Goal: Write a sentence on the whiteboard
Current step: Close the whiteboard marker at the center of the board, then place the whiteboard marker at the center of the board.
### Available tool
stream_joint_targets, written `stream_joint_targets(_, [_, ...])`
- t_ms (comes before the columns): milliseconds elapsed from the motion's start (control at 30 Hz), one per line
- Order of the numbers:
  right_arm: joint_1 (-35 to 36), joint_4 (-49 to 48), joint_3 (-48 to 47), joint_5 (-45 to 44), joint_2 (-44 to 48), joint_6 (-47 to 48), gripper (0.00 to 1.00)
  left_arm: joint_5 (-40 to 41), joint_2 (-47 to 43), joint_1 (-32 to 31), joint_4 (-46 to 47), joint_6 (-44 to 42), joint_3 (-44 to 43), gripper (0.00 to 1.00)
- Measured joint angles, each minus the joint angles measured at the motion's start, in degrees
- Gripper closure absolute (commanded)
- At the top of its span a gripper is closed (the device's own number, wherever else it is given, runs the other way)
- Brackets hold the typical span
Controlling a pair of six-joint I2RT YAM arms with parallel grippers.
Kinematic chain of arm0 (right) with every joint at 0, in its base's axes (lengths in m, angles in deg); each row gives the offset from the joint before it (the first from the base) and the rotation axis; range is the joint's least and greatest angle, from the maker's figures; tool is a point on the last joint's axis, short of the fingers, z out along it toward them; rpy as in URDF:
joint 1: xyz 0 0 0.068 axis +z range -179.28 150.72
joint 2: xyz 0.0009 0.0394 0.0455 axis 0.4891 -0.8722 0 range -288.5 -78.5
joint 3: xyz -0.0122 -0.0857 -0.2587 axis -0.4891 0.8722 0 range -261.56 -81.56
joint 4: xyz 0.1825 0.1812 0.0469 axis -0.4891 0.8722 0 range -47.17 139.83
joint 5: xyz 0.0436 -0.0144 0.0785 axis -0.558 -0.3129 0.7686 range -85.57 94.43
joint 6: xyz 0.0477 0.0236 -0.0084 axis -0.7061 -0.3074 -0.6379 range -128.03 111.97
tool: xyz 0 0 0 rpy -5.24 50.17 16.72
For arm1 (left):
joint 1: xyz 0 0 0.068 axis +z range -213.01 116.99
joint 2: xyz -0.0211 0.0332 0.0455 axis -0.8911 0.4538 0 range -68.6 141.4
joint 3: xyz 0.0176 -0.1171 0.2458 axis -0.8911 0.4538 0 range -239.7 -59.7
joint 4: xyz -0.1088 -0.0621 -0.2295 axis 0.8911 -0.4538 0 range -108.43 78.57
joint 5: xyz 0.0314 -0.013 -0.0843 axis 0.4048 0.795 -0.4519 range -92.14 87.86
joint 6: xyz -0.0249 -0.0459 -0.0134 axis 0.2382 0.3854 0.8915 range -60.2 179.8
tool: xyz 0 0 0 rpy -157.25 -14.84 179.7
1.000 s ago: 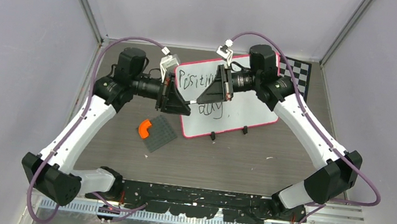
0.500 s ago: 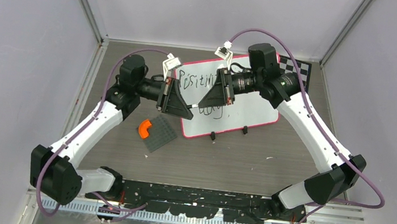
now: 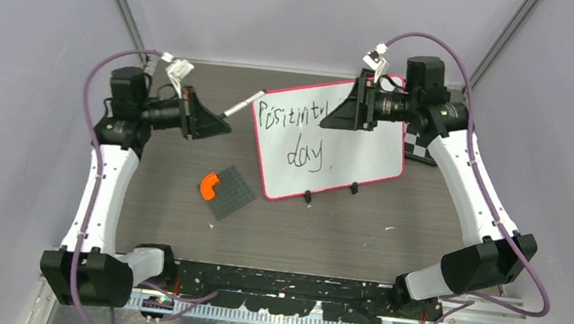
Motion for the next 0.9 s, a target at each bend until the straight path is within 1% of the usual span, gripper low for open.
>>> stream_joint_targets(67, [-2.4,-0.2,1.3,-0.5,1.4,0.0,0.24,3.7,-0.1,6.5,-5.1,-5.2,-0.8,1.0])
stream_joint_targets(167, [-4.2,-0.2,4.6,-0.8,4.3,0.0,0.24,13.5,1.2,14.8,-12.7,-14.3,-2.5,1.0])
stream_joint_targets(200, [-4.7,-0.2,5.9,-0.8,5.3,0.1,0.24,17.1,1.8,17.0,-15.0,-17.8,-2.6,1.0])
stream_joint_targets(300, [-5.7,-0.1,9.2,-1.0,7.5,0.9,0.23,25.2,3.1,21.1,-18.0,-24.5,-1.2,1.0])
stream_joint_targets(433, [-6.4,0.3,12.9,-1.5,8.9,2.4,0.24,36.2,5.6,24.1,-18.7,-32.7,4.4,1.0])
stream_joint_targets(500, [-6.6,0.5,13.6,-1.8,8.9,3.1,0.24,40.6,7.6,24.7,-18.1,-35.2,7.7,1.0])
stream_joint_targets(700, [-6.7,1.4,14.8,-2.4,8.9,4.2,0.23,48.8,14.5,25.5,-14.6,-39.1,13.7,0.99])
stream_joint_targets(767, [-6.7,1.5,14.8,-2.6,8.9,4.4,0.24,50.7,16.5,25.7,-12.9,-40.5,14.8,0.96])
stream_joint_targets(900, [-6.7,1.6,14.8,-2.9,8.9,4.6,0.23,52.3,19.2,25.9,-10.5,-43.0,16.0,0.85])
